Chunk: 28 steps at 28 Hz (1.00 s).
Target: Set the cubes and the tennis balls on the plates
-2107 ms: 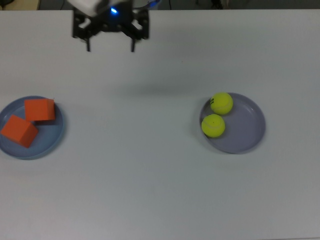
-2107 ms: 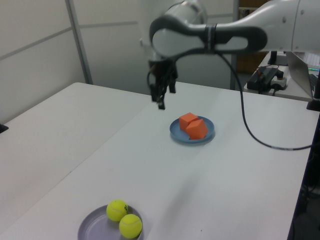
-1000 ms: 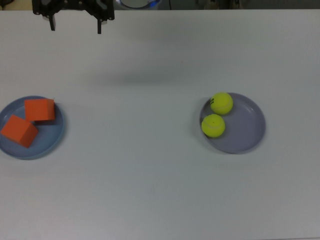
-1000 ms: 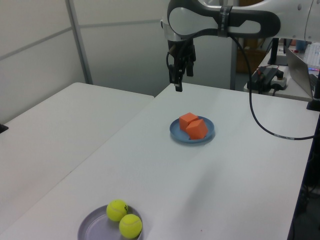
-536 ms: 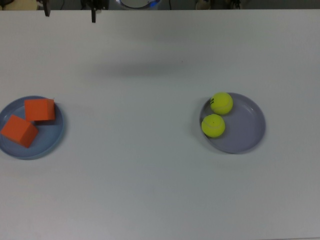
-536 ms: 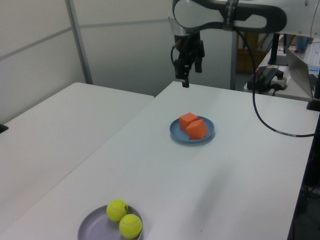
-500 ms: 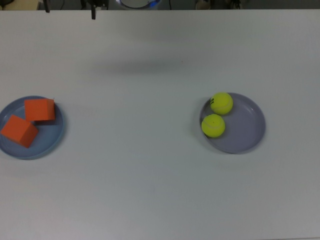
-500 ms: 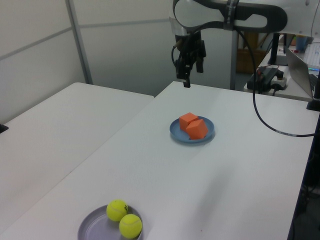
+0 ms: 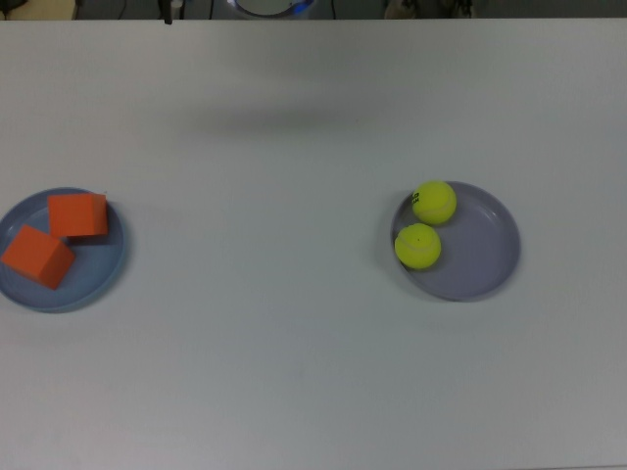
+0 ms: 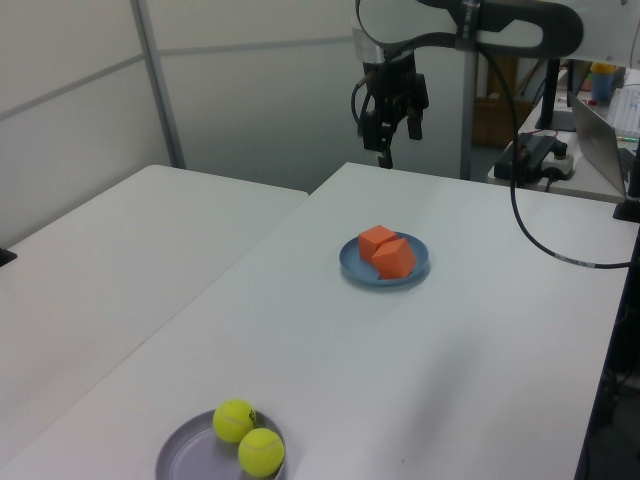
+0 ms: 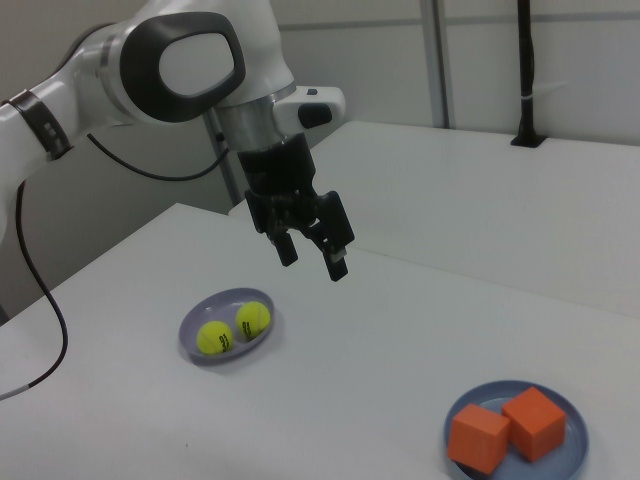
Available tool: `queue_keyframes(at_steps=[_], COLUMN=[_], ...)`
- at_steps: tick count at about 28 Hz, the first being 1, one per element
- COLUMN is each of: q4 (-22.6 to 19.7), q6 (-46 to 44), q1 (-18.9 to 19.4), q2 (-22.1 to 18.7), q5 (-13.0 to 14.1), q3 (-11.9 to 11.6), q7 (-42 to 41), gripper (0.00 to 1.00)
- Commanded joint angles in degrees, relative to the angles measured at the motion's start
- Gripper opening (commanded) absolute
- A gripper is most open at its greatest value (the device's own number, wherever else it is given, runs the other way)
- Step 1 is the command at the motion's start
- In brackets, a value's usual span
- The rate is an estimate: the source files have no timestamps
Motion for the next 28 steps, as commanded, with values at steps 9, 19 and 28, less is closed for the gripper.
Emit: queue_keyframes(at_steps=[9,19,28], q4=[-0.8,-0.8,-0.8], q6=[-1.0,-1.0,-1.0], q1=[-0.6,-0.6,-1.3], q2=[-1.8,-2.9,-3.0], q5=[0.0,0.6,0.5], q3=[-0.1,-0.2,-0.3], q7=[0.9,1.1,0.7], gripper=[1.00,1.00,1.00])
